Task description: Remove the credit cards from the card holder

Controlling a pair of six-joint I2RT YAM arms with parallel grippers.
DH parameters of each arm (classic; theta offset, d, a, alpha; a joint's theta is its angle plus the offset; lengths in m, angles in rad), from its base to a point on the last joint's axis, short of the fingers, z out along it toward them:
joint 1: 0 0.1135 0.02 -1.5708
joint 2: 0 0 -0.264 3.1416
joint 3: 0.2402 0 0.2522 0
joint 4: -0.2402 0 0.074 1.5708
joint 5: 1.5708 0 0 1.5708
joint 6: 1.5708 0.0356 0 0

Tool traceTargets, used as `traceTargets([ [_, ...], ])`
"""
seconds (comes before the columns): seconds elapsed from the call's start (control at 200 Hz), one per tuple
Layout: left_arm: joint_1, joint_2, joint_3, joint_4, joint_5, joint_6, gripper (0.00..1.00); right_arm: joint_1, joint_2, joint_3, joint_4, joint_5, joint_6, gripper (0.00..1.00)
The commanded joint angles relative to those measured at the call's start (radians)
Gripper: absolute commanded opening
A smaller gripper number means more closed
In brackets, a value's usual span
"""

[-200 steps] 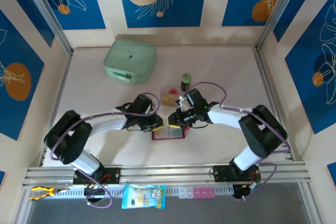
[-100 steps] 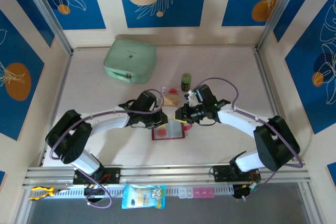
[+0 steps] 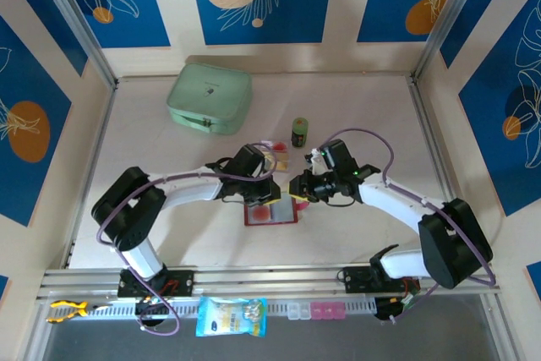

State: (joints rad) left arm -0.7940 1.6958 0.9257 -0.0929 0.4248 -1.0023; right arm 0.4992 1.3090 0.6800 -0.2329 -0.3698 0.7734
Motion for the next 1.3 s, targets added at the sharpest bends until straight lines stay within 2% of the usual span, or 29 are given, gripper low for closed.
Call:
traceTargets([
  [0.0, -0.016, 0.025, 0.04, 0.01, 0.031, -0.007, 0.15, -0.013, -0.033, -0.021, -0.038, -0.008, -0.02, 0.25],
  [0.36, -0.021, 0.035, 0.075, -0.006, 0.021, 0.003, 0.3, -0.028, -0.065, -0.03, -0.063, -0.003, -0.025, 0.25],
  [0.605, -0.012, -0.005, 0.051, -0.036, -0.009, 0.021, 0.32, -0.022, -0.046, -0.028, -0.043, -0.018, -0.014, 0.25],
  [1.295, 0.091, -0.194, -0.189, -0.089, -0.077, 0.034, 0.14, 0.132, 0.17, 0.078, 0.022, 0.01, 0.012, 0.24],
])
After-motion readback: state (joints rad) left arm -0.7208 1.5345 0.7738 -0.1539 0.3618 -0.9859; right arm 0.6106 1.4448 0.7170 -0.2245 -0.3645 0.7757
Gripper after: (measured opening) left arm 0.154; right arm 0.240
